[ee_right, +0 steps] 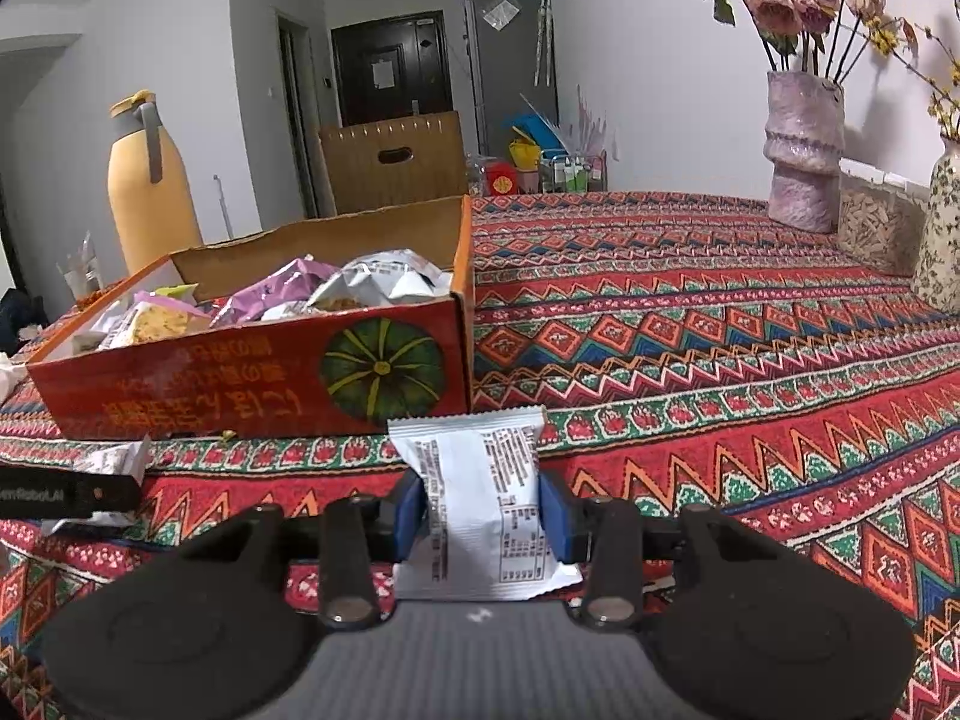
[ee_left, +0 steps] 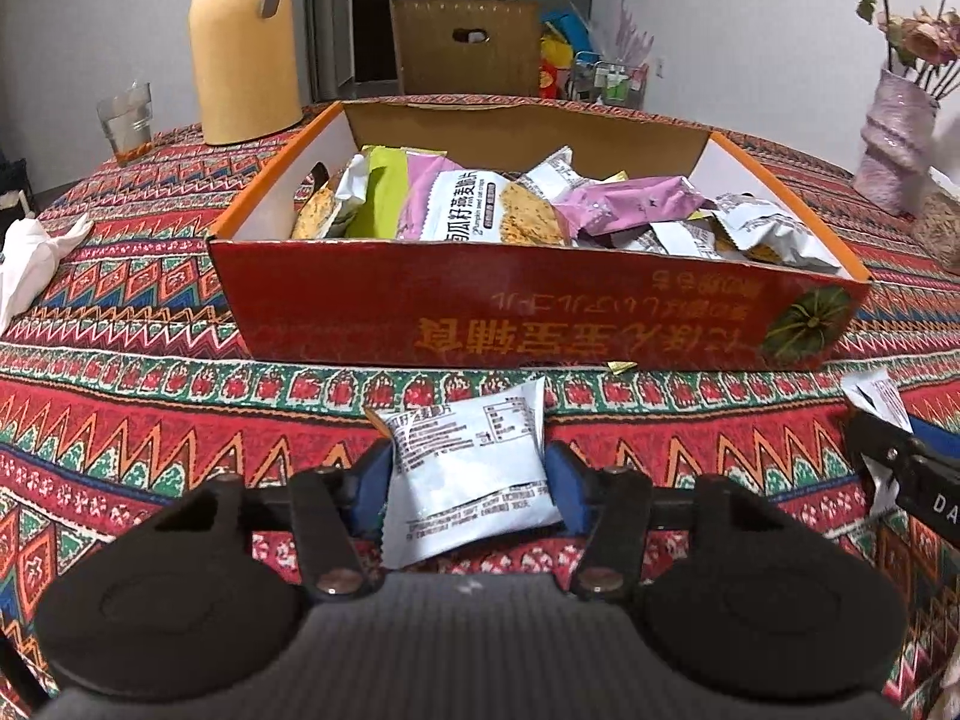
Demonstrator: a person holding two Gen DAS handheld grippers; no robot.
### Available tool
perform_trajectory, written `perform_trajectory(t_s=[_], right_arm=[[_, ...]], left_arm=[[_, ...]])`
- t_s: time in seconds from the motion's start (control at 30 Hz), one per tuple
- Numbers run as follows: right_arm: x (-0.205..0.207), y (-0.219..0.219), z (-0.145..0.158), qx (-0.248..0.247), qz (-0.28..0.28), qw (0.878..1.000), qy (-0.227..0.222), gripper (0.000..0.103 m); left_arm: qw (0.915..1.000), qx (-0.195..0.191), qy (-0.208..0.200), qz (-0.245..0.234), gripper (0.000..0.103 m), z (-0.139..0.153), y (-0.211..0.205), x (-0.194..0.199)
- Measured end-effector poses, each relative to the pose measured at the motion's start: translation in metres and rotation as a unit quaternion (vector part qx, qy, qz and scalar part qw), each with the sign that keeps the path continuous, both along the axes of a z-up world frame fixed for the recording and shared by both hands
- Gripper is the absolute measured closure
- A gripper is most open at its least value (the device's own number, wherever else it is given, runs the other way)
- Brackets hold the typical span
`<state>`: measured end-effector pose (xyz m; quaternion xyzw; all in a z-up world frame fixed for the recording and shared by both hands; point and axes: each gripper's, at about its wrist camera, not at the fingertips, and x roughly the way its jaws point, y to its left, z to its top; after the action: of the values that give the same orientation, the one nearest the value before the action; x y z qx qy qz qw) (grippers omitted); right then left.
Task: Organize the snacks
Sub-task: 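Carry both white packets over the box, lower them in and open both grippers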
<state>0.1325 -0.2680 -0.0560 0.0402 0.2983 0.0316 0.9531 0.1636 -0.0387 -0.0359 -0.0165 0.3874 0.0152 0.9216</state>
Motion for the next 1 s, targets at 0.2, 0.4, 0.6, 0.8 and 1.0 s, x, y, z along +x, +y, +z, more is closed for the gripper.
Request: perform_trajectory(t_s=[0.2, 0.4, 0.6, 0.8, 1.0], right_arm=[[-0.010, 0.006, 0.008, -0.002, 0.017, 1.000, -0.014, 0.063], [-0.019, 0.018, 0.028, -0.004, 0.039, 0.998, -0.043, 0.063], [-0.015, 0.037, 0.053, -0.008, 0.060, 0.995, -0.077, 0.063], [0.004, 0.053, 0.077, -0.014, 0.068, 0.992, -0.108, 0.063], [0.031, 0.065, 0.095, -0.017, 0.068, 0.989, -0.130, 0.063]], left_arm=[[0.9988, 0.008, -0.038, -0.031, 0.047, 0.013, 0.001, -0.018], [0.9937, -0.013, -0.099, -0.051, 0.047, 0.040, 0.005, -0.034], [0.9876, -0.016, -0.147, -0.053, 0.047, 0.067, 0.003, -0.032], [0.9821, -0.015, -0.182, -0.047, 0.047, 0.089, 0.004, -0.015], [0.9790, -0.018, -0.199, -0.037, 0.047, 0.101, 0.009, 0.011]])
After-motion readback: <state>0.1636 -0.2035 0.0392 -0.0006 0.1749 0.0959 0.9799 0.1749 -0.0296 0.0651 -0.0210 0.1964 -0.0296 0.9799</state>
